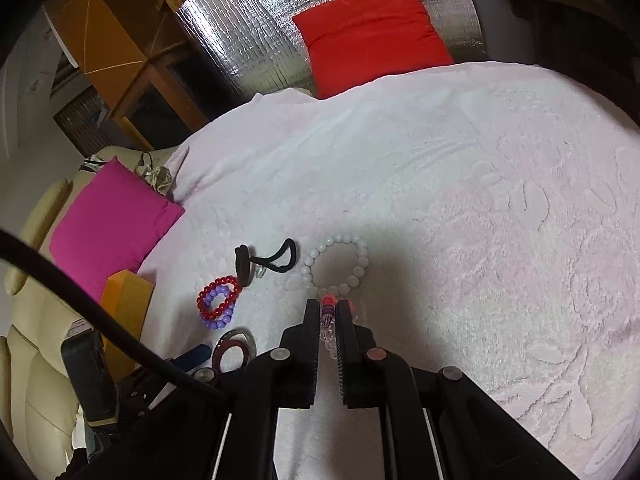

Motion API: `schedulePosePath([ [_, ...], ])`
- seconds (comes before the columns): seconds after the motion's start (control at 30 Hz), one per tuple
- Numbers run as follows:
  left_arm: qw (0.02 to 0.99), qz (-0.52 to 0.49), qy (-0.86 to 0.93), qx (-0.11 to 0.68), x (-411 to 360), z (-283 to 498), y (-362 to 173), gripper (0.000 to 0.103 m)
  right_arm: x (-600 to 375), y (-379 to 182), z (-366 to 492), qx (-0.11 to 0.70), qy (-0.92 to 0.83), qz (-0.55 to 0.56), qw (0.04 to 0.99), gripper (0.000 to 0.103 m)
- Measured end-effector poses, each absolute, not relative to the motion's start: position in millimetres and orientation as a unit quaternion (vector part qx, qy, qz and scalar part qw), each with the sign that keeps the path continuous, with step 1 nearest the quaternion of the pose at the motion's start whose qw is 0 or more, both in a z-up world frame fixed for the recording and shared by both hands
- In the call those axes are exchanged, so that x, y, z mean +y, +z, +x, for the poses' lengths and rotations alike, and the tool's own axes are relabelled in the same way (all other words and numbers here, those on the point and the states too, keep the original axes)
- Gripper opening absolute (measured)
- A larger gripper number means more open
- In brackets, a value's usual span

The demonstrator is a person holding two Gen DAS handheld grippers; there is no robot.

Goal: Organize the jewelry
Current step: 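Close the left gripper on the silver bangle rim and lift it, then carry both bracelets over the orange box and open both grippers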

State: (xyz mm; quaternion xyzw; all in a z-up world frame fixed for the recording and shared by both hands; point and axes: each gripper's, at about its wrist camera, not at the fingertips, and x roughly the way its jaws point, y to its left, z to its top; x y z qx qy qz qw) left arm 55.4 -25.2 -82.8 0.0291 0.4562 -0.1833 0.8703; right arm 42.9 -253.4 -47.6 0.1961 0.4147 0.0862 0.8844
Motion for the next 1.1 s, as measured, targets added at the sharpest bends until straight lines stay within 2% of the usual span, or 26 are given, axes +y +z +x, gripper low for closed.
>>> schedulePosePath([
  [0.13,0.875,0.036,-0.183,0.446,-25,55,-85,0.075,-254,-47,42,0.414,0.087,0.198,0.884,0.009],
  [0.2,0.877,0.041,-0.184,0.443,-24,55,-85,0.063,-254,-46,41,0.412,0.088,0.2,0.885,0.009],
  [0.47,0.879,0.029,-0.181,0.44,-18,53,-75,0.063,-246,-39,40,0.402,0.098,0.201,0.888,0.009],
  [0.77,0.903,0.018,-0.186,0.387,7,27,-38,0.063,-211,-22,35,0.384,0.134,0.187,0.894,0.009],
  [1.1,0.935,-0.016,-0.104,0.339,94,-25,20,0.063,-135,-7,36,0.379,0.201,0.175,0.886,0.009],
])
